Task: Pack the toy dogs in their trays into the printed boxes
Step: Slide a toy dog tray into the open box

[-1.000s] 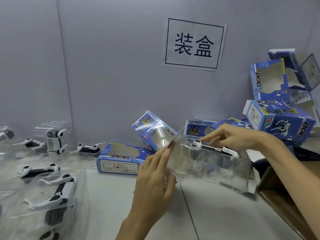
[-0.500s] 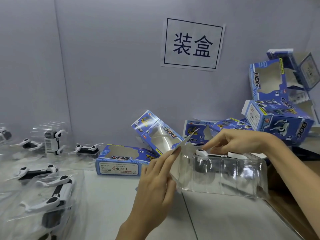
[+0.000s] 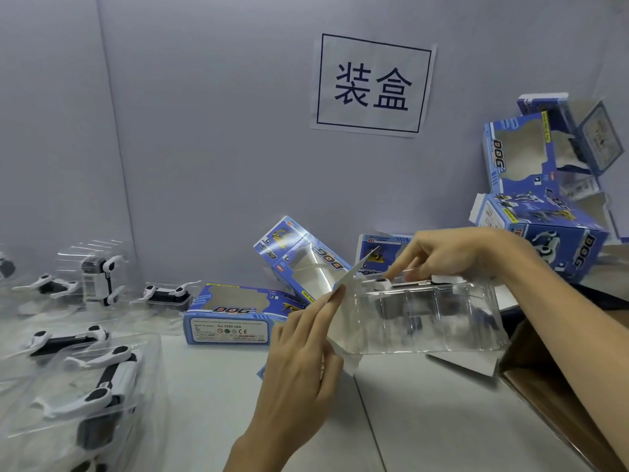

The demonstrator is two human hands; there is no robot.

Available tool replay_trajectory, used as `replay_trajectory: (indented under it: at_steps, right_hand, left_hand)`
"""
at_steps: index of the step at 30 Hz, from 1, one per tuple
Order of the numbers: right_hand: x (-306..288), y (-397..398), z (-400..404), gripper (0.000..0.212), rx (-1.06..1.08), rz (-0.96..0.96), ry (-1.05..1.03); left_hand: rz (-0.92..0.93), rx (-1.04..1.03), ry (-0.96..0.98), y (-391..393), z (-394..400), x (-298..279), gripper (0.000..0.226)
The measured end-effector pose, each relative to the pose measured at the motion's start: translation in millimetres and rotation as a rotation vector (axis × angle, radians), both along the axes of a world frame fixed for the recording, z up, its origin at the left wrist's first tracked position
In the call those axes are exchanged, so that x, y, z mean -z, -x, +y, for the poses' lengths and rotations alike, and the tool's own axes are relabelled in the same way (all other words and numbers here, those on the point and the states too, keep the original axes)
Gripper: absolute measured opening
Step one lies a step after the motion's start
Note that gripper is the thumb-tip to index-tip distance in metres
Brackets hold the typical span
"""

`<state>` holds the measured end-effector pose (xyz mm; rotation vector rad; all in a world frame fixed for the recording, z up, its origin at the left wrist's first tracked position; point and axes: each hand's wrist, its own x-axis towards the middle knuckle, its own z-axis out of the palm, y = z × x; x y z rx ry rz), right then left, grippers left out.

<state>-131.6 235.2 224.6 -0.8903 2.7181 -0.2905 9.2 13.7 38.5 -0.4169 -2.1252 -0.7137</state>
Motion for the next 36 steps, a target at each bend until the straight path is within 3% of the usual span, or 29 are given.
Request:
replay_trajectory:
  at_steps: [10,17,23,24,27,30,34,36]
  right_hand:
    - [-2.4,1.0,-19.7,0.046,0.005,0.116,-0.103]
    - [5.5,-1.1,-34.2,0.047,-0.053,0.061,-0.108]
    - [1.0,-2.4,-51.2,0.052,-0.089,0.066,-0.096]
    - [-0.3,-1.9,-52.8,0.054,-0.073,0.058,-0.094]
    - [1.9,0.4,-61.8,0.057,-0.048,0.069,-0.131]
    - [11.3,-2.9,-74.4,0.046,-0.071,0.113,-0.184]
    - [11.9,-14.3,-72.9,0.061,-0.063,0.084,-0.063]
    - [7.5,-21.4,-56.7,0.052,-0.033,-0.002,0.180]
  left_hand:
    - [-0.020,-0.061,0.068,0.3,-2.8,-0.7,0.071]
    - [-0.064,-0.031,0.063,0.2,-0.3,-1.7,0.074]
    - [0.021,-0.001,-0.004,1.3,-3.6,-0.4,0.066]
    - [0.032,-0.004,0.010,2.0,-5.0,-0.1,0.069]
    - [0.036,-0.027,0.108,5.2,-3.4,0.7,0.105]
    - [0.072,-0.138,0.198,11.8,5.0,6.5,0.111]
    - [0.109,-0.209,0.114,16.8,0.0,8.4,0.097]
    - [0.161,-0.213,0.061,17.9,-6.2,7.4,0.086]
